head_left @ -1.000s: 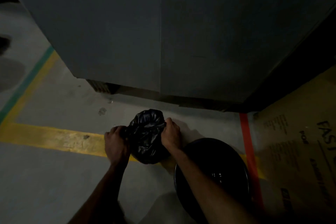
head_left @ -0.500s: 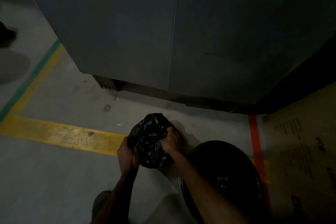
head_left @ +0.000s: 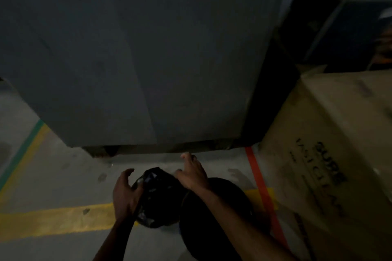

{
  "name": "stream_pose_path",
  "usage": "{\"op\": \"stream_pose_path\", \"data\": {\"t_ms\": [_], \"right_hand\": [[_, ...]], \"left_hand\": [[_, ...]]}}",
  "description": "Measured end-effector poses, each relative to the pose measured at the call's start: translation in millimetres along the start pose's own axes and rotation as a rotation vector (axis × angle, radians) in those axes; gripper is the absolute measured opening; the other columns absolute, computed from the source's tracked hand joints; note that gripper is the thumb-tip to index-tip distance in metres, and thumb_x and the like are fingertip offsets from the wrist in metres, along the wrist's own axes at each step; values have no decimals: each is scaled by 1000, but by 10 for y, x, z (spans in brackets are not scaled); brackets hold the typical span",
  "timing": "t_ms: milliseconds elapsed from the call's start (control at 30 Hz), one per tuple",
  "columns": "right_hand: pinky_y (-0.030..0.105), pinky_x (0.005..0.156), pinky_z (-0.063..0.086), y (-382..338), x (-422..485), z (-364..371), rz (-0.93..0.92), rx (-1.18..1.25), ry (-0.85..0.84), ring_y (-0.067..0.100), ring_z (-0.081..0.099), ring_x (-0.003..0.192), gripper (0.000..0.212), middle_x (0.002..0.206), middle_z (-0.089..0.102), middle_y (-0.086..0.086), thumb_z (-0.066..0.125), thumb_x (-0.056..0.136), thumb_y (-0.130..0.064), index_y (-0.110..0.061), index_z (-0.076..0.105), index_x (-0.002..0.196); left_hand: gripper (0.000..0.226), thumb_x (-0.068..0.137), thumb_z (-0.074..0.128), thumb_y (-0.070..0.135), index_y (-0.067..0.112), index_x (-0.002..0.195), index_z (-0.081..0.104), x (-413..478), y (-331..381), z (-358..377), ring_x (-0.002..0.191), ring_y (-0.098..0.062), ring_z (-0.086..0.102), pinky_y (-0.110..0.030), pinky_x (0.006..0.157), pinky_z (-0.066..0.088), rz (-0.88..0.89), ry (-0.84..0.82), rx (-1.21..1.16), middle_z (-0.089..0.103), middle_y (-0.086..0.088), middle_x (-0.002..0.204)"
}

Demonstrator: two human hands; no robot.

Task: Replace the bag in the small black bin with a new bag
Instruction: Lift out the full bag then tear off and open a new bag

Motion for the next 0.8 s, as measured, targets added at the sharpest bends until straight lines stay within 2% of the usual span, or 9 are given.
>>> {"op": "stream_pose_path", "data": {"t_ms": [100,167,233,333,433,567,633,733,800], "right_hand": [[37,104,40,64,-311,-495,-15,23,37,29,45,131,45,140,48,7,55,86,-28,-21,47,130],[35,102,42,150,-559,-932,-52,37,134,25,49,127,36,132,53,3,55,85,-27,-22,54,121],[32,98,44,255,-852,-1429,-101,68,267,21,53,121,30,126,56,-1,55,85,-28,-24,57,115],[32,94,47,481,-1275,-2190,-139,76,455,17,57,113,26,120,59,-4,56,86,-31,-26,59,111],[29,91,48,760,-1631,-2941,-115,73,614,17,59,111,28,118,62,-3,59,85,-33,-26,62,112],[31,90,49,1102,-2163,-3903,-76,106,784,21,61,108,31,118,63,1,61,82,-32,-24,64,111],[35,94,49,1307,-2417,-4319,-41,137,849,20,60,113,29,122,61,-1,62,83,-31,-25,62,111],[33,93,49,1660,-2766,-4837,37,144,920,19,58,115,27,123,59,-2,62,85,-32,-25,61,111],[35,92,51,1948,-3004,-5134,99,123,959,20,59,112,27,123,60,-1,62,86,-35,-25,62,111]], "left_hand": [[40,87,64,34,13,121,63,-209,450,115,107,-36,66,-42,85,50,87,-99,7,69,-15,118],[28,89,69,22,20,117,63,-382,920,335,101,-36,68,-37,79,49,221,-198,42,71,-14,113],[33,84,74,4,14,115,66,-574,1477,621,99,-37,69,-36,77,48,360,-268,69,72,-16,112],[33,79,76,-2,1,111,68,-962,2430,953,98,-37,69,-37,82,49,530,-289,50,72,-19,107],[30,82,71,7,-2,111,68,-1426,3417,1067,99,-36,68,-33,83,45,685,-263,-56,71,-21,108],[38,82,57,26,11,115,67,-2000,4490,1336,105,-26,65,-34,90,48,861,-409,-137,70,-8,114],[40,81,56,30,16,117,66,-2238,4882,1496,102,-23,65,-34,89,50,895,-470,-166,68,-5,115],[38,82,58,31,17,117,66,-2643,5359,1725,86,-24,66,-31,79,46,923,-525,-191,68,-4,110],[34,84,62,27,16,115,67,-2952,5622,1941,93,-26,67,-30,78,44,933,-567,-186,69,-6,114]]}}
Point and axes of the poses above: each hand's wrist, its own x-axis towards the middle knuckle, its own z-axis out of the palm, y = z × x, the point moved 10 cm from there along x, towards the middle knuckle
